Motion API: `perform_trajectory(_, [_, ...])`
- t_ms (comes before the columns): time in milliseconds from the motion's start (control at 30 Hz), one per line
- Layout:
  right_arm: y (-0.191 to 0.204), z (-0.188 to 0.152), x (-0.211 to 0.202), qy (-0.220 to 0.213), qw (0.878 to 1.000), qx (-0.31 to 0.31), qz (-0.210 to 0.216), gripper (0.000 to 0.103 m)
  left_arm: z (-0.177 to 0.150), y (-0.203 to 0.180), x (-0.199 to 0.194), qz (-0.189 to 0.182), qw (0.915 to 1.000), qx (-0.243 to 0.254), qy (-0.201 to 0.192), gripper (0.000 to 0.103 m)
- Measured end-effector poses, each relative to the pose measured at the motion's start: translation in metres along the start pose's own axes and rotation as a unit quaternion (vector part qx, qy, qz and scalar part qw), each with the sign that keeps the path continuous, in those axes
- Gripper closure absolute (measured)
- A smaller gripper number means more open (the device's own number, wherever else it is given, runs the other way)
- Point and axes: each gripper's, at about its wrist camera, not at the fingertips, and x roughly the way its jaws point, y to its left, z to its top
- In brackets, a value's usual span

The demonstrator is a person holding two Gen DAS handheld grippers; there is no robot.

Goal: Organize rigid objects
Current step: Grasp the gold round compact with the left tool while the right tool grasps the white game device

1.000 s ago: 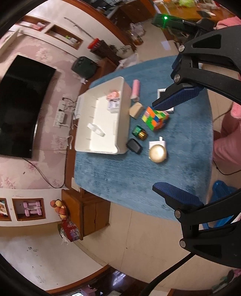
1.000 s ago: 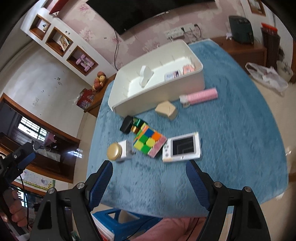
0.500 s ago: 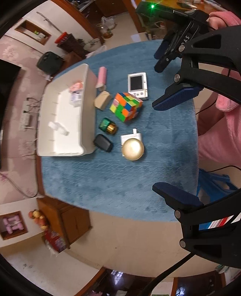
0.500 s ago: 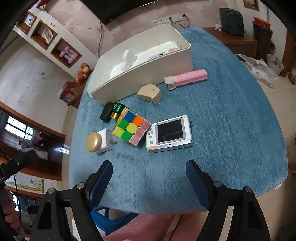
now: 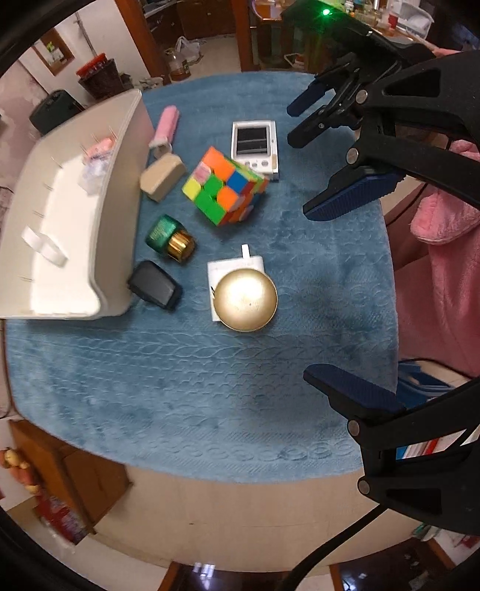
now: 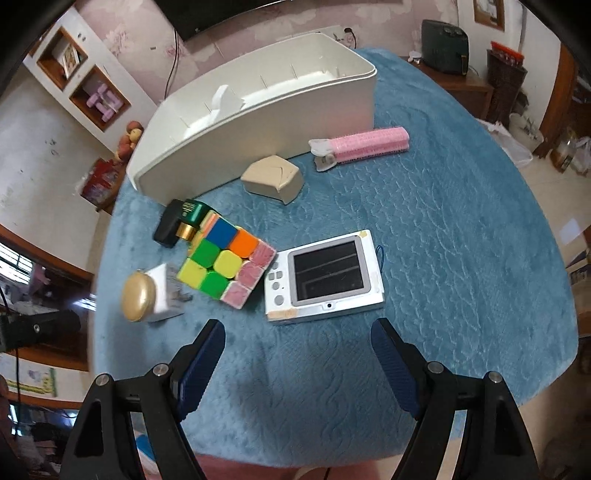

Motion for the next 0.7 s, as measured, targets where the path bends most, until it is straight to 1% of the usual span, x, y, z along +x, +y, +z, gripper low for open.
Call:
perform_trajectory(167, [0.002,0.002,0.016,0.011,1.0,0.001,-0.016,0.021,0.017,0.004,0.021,0.009,0.9995,0.002,0.031,0.021])
perform_trajectory(333, [0.003,0.004,0.029,0.019,0.999,-0.002,-0.031,0.021,0.032,0.008,0.041,0.005,0.9982,0.001,0.06,0.021])
perform_trajectory(467, [0.002,0.005,0.038,0.03,0.999,0.0,-0.039,0.021,0.04,0.008,0.053,-0.002,0.9972,0.001,0.075,0.021])
perform_trajectory(700, [-0.006,0.01,0.05,0.044,0.998,0.008,-0.049,0.021,0.049,0.012,0.067,0.001,0.9954,0.0,0.095,0.021])
